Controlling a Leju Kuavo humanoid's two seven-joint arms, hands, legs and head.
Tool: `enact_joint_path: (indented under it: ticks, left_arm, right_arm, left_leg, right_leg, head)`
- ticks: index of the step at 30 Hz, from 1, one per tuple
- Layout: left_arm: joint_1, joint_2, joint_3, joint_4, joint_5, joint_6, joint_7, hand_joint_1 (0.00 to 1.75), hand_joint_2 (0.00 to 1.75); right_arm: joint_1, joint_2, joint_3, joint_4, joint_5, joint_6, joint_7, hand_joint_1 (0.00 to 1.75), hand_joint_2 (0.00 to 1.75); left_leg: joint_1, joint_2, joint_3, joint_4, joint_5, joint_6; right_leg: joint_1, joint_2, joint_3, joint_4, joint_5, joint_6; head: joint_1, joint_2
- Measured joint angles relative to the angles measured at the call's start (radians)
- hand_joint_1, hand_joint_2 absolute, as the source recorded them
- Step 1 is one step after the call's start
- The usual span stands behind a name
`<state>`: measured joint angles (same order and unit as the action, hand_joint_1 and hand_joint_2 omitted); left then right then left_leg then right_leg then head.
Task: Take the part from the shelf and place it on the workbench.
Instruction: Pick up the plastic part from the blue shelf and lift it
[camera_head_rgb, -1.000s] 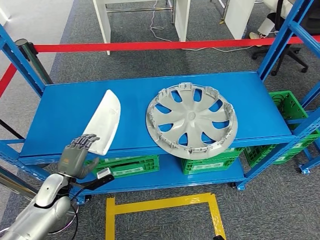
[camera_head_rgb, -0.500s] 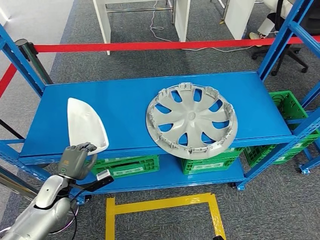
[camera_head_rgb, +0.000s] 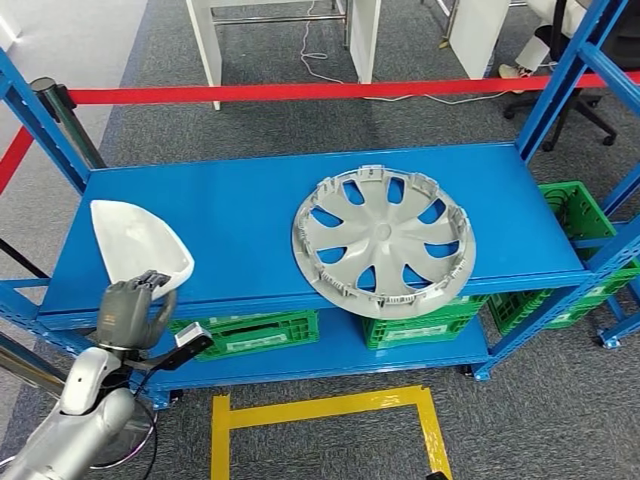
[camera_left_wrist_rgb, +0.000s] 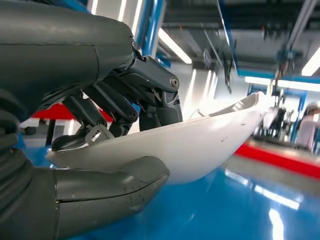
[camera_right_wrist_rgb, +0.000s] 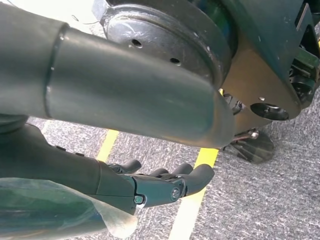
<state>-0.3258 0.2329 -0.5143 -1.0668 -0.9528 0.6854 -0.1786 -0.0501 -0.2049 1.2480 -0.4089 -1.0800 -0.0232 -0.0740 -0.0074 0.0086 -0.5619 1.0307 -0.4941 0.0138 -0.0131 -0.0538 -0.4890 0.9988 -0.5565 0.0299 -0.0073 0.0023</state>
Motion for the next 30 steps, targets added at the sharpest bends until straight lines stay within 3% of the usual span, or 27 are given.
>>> enact_joint_path:
  ticks: [11, 30]
  left_arm:
    - [0.067, -0.032, 0.193, -0.232, -0.005, 0.012, -0.124, 1.75, 1.75]
    - [0.119, -0.070, 0.341, -0.453, -0.078, 0.013, -0.258, 1.75, 1.75]
  right_arm:
    - [0.010, 0.004, -0.013, 0.000, 0.000, -0.012, -0.007, 0.00, 0.00]
    - [0.017, 0.019, -0.030, 0.000, -0.006, -0.023, -0.016, 0.00, 0.00]
  left_leg:
    - [0.000, 0.000, 0.000, 0.000, 0.000, 0.000]
    - [0.000, 0.000, 0.000, 0.000, 0.000, 0.000]
  right_leg:
    - [0.000, 0.000, 0.000, 0.000, 0.000, 0.000]
    - [0.000, 0.000, 0.000, 0.000, 0.000, 0.000]
  head:
    - [0.000, 0.000]
    - [0.000, 0.000]
